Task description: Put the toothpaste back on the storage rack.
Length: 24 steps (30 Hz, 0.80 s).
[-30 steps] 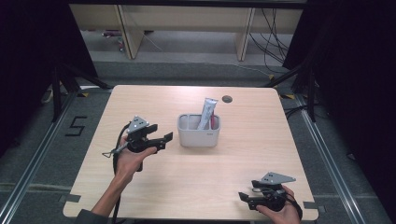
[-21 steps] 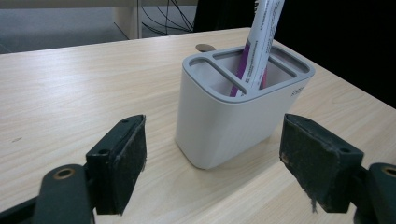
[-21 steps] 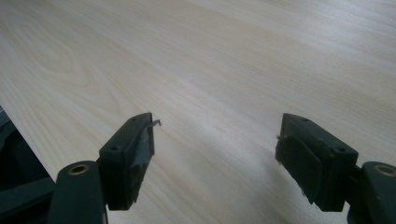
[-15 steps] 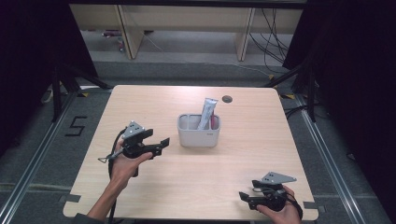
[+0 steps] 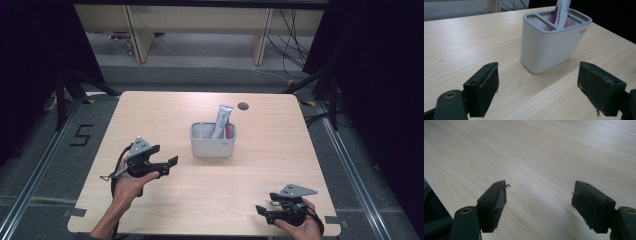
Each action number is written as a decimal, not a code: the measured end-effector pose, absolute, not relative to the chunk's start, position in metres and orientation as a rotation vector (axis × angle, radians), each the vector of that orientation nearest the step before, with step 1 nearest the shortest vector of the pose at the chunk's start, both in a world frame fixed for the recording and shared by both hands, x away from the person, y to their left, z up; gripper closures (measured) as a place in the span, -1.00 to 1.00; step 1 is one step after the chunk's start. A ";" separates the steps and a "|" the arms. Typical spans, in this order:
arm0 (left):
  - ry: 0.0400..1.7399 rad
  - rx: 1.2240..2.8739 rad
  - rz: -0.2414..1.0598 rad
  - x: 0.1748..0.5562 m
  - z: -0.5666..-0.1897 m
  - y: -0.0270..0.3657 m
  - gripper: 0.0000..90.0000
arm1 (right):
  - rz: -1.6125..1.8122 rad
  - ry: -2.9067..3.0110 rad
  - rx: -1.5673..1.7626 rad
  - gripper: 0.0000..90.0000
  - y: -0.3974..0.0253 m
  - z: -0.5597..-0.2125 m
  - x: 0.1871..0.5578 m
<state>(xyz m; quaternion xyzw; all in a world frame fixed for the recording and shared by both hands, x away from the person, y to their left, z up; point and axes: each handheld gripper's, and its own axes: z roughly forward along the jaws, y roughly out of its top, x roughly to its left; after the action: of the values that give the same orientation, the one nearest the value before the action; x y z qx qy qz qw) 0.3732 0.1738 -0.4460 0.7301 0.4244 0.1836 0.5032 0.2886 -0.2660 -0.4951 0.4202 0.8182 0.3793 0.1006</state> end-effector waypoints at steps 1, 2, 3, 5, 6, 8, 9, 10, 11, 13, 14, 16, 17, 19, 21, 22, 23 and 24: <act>1.023 1.766 0.441 0.372 -0.448 0.174 -0.63 | 1.122 2.417 1.241 -0.38 -0.266 -0.495 0.289; 1.026 1.767 0.439 0.371 -0.449 0.175 -0.63 | 1.121 2.409 1.242 -0.38 -0.266 -0.496 0.288; 1.024 1.769 0.439 0.370 -0.450 0.175 -0.63 | 1.125 2.411 1.243 -0.38 -0.266 -0.496 0.288; 1.024 1.778 0.440 0.369 -0.451 0.176 -0.63 | 1.131 2.407 1.241 -0.38 -0.266 -0.496 0.289; 1.025 1.774 0.439 0.368 -0.453 0.176 -0.63 | 1.148 2.408 1.253 -0.38 -0.265 -0.496 0.289; 1.015 1.779 0.437 0.366 -0.455 0.178 -0.63 | 1.141 2.414 1.240 -0.38 -0.266 -0.496 0.289; 1.015 1.779 0.437 0.366 -0.455 0.178 -0.63 | 1.141 2.414 1.240 -0.38 -0.266 -0.496 0.289; 1.017 1.782 0.438 0.364 -0.456 0.178 -0.63 | 1.137 2.418 1.240 -0.38 -0.266 -0.496 0.289; 1.019 1.785 0.439 0.362 -0.457 0.179 -0.63 | 1.138 2.419 1.240 -0.38 -0.266 -0.496 0.289; 1.022 1.788 0.437 0.361 -0.458 0.179 -0.63 | 1.147 2.424 1.239 -0.38 -0.266 -0.496 0.289; 1.021 1.790 0.436 0.360 -0.459 0.180 -0.63 | 1.149 2.423 1.239 -0.38 -0.266 -0.496 0.289; 1.019 1.787 0.438 0.358 -0.461 0.181 -0.63 | 1.145 2.422 1.240 -0.38 -0.266 -0.496 0.289; 1.020 1.789 0.446 0.356 -0.461 0.182 -0.63 | 1.141 2.433 1.233 -0.38 -0.267 -0.496 0.289; 1.014 1.787 0.445 0.354 -0.464 0.183 -0.63 | 1.155 2.443 1.230 -0.38 -0.266 -0.496 0.289; 1.022 1.794 0.443 0.351 -0.465 0.184 -0.63 | 1.132 2.426 1.280 -0.38 -0.264 -0.496 0.287; 1.017 1.791 0.437 0.350 -0.467 0.184 -0.63 | 1.132 2.426 1.280 -0.38 -0.264 -0.496 0.287; 1.014 1.796 0.437 0.348 -0.468 0.184 -0.63 | 1.129 2.419 1.228 -0.38 -0.265 -0.496 0.288; 1.020 1.803 0.436 0.345 -0.468 0.184 -0.63 | 1.133 2.426 1.230 -0.38 -0.265 -0.496 0.288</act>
<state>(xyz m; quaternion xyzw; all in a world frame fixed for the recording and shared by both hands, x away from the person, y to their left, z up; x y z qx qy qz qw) 0.3455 0.1845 -0.4684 0.7424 0.4198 0.1797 0.4902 0.2883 -0.2648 -0.4961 0.4154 0.8193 0.3829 0.0975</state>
